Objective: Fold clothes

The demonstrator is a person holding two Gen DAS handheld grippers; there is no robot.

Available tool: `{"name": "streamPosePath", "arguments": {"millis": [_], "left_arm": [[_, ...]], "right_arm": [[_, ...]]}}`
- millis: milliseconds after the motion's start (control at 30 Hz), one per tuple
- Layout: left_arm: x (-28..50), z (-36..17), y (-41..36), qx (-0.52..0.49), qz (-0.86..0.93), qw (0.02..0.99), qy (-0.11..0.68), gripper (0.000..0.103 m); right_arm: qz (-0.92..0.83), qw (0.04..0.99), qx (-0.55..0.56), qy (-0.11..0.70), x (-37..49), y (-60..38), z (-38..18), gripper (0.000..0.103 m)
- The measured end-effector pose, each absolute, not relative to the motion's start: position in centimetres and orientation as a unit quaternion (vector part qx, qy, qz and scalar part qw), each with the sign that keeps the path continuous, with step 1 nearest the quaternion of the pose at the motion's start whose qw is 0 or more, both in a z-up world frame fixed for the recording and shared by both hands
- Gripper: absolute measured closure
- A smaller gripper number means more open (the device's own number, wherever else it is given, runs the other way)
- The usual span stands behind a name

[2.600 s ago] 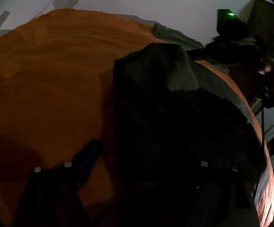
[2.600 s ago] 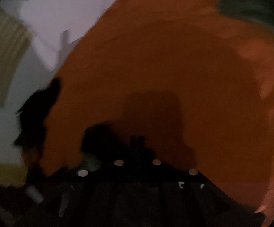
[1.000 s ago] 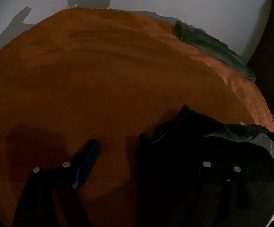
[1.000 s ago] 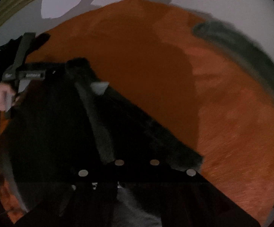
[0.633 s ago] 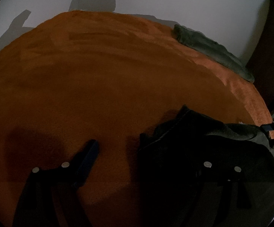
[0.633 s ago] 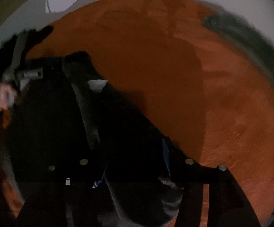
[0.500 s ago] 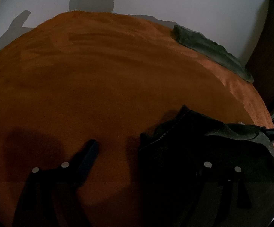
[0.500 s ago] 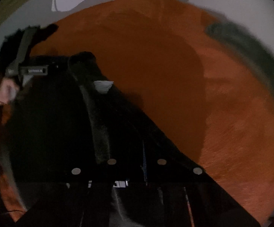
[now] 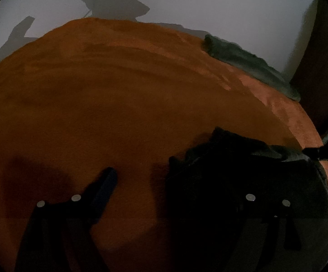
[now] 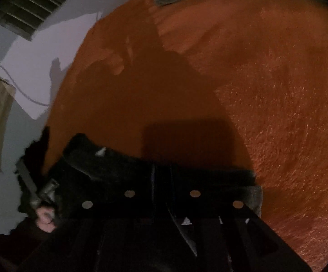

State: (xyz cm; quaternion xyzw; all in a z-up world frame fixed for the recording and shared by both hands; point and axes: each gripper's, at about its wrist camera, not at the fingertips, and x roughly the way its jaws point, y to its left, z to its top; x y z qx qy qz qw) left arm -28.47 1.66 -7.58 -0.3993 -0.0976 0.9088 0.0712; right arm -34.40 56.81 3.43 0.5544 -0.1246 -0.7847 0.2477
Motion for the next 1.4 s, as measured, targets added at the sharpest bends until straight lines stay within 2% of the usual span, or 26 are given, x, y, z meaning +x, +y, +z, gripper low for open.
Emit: {"name": "streamPosePath", "arguments": {"millis": [33,100,200,233,367,467,500,533,567,600,667,767,867,900,933,967,1000,1033,1100,1233,1300,1333,1400], "left_arm": [[-28.2,-7.5,1.5,-0.398,0.909,0.077,-0.099,0.017],[-27.6,-7.4,1.1,-0.396,0.908,0.086,-0.102,0.017],[-26.1,-6.3,1.0,-0.400,0.907,0.086,-0.099,0.018],[-25.4,-5.8,1.2,-0.401,0.907,0.083,-0.095,0.018],[-24.0,-3.4,3.8,-0.403,0.909,0.090,-0.055,0.018],[-25.0,-3.3,7.7,-0.436,0.895,0.091,0.042,0.018],[-25.2,-4.0,8.3,-0.442,0.891,0.090,0.054,0.018],[-25.4,-4.8,8.4,-0.448,0.888,0.089,0.053,0.018],[-25.4,-5.7,8.1,-0.452,0.886,0.089,0.040,0.017],[-25.2,-5.8,7.7,-0.452,0.887,0.089,0.025,0.017],[-24.8,-5.6,7.1,-0.459,0.884,0.088,0.006,0.017],[-23.9,-5.0,6.8,-0.470,0.879,0.084,0.004,0.018],[-24.3,-3.3,7.7,-0.466,0.879,0.105,0.001,0.018],[-24.6,-2.7,8.1,-0.462,0.880,0.113,0.002,0.018],[-25.4,-2.3,8.5,-0.457,0.882,0.116,0.005,0.018],[-26.8,-2.1,8.9,-0.456,0.883,0.113,0.009,0.018],[-28.7,-2.6,9.1,-0.464,0.881,0.096,0.018,0.018],[-30.4,-3.5,9.2,-0.479,0.875,0.071,0.027,0.018],[-32.6,-4.6,8.5,-0.494,0.868,0.056,0.011,0.006],[-32.8,-2.7,5.0,-0.480,0.871,0.050,-0.090,0.008],[-32.8,-1.5,3.5,-0.465,0.871,0.073,-0.141,0.008],[-33.2,-1.4,3.2,-0.465,0.870,0.084,-0.141,0.008],[-34.0,-1.9,4.0,-0.481,0.863,0.123,-0.094,0.009]], "right_arm": [[-0.791,0.242,0.551,-0.110,-34.1,56.5,3.8,0.057],[-0.810,0.258,0.524,-0.048,-32.6,54.4,5.3,0.042],[-0.821,0.299,0.487,0.020,-29.6,50.6,6.7,0.041],[-0.824,0.300,0.477,0.049,-28.8,49.2,6.7,0.037],[-0.831,0.249,0.474,0.155,-27.6,45.5,4.8,0.035],[-0.854,0.189,0.468,0.127,-29.1,46.9,4.6,0.031],[-0.852,0.179,0.482,0.097,-29.8,47.9,4.2,0.019],[-0.844,0.176,0.503,0.061,-30.6,48.9,3.6,0.016],[-0.834,0.173,0.523,0.025,-31.3,49.8,2.9,0.016],[-0.835,0.166,0.523,0.029,-31.0,49.7,3.1,0.016],[-0.851,0.146,0.496,0.092,-29.2,47.9,4.8,0.016],[-0.876,0.104,0.455,0.121,-25.5,47.4,7.7,0.016],[-0.881,0.089,0.457,0.084,-23.2,49.0,7.7,0.019],[-0.875,0.083,0.471,0.077,-23.5,49.6,6.7,0.029],[-0.868,0.077,0.485,0.070,-23.8,50.2,5.8,0.056],[-0.861,0.071,0.499,0.063,-24.1,50.8,4.8,0.065],[-0.858,0.069,0.507,0.041,-24.3,51.8,4.2,0.065],[-0.857,0.070,0.510,0.009,-24.6,52.9,3.8,0.061],[-0.852,0.071,0.515,-0.056,-25.1,55.3,3.1,0.060],[-0.861,0.071,0.501,-0.062,-23.9,55.3,4.6,0.060],[-0.859,0.098,0.488,-0.115,-23.4,56.3,5.7,0.060],[-0.854,0.116,0.487,-0.141,-23.1,56.6,5.9,0.060],[-0.834,0.152,0.509,-0.149,-24.0,55.9,5.1,0.060]]}}
